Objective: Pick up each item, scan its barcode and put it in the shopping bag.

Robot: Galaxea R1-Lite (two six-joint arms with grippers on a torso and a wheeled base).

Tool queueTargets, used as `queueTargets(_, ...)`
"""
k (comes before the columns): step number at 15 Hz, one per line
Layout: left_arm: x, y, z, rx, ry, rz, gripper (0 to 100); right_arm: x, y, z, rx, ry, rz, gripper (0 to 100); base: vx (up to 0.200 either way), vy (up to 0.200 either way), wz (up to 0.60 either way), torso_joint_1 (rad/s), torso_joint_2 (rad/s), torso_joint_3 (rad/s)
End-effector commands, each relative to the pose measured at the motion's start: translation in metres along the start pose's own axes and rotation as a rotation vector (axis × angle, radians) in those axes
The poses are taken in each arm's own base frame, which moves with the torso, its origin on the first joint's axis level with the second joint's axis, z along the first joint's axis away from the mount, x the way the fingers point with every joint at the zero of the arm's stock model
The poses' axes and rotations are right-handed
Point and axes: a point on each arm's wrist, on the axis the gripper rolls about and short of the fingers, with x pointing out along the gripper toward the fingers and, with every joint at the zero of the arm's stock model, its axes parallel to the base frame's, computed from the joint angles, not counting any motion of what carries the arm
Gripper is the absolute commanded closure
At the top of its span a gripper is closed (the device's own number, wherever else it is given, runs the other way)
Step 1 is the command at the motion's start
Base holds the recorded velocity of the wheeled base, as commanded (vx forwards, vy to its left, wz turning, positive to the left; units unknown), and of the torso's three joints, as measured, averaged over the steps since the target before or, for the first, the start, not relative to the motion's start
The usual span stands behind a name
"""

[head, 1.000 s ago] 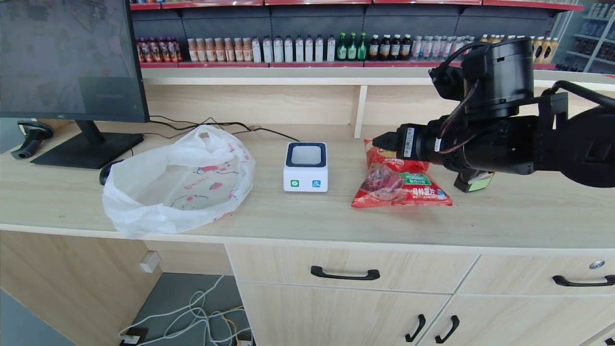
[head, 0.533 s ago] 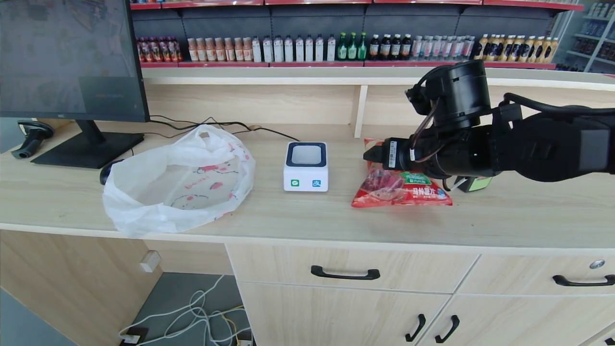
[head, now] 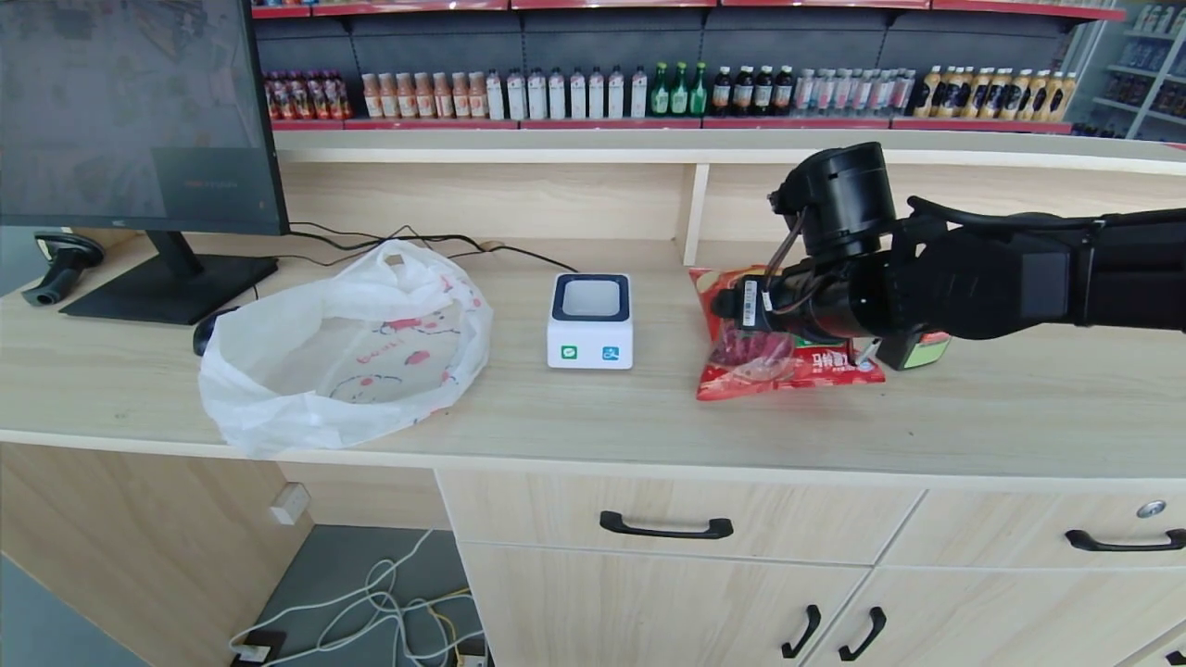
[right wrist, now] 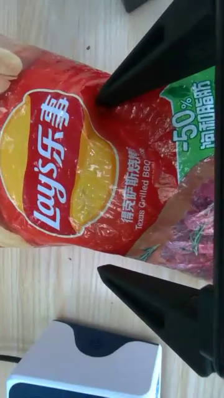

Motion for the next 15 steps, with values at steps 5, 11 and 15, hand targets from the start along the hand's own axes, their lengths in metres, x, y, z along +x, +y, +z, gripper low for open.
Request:
queueTargets(5, 0.000, 0.000, 0.000, 0.000, 0.000, 0.001, 0, 0.017, -0.009, -0.005, -0.009, 0.022, -0.044, 0, 0.000, 0.000, 0.00, 0.000, 0.00, 0.000)
queueTargets(11, 0.000, 0.000, 0.000, 0.000, 0.000, 0.001, 0, 0.025, -0.010, -0.007, -0.032, 0.034, -0.046, 0, 0.000, 0.000, 0.00, 0.000, 0.00, 0.000)
queueTargets(15, 0.000, 0.000, 0.000, 0.000, 0.000, 0.001, 0, 0.026, -0.010, -0.009, -0.032, 0.036, -0.059, 0, 0.000, 0.000, 0.00, 0.000, 0.00, 0.000)
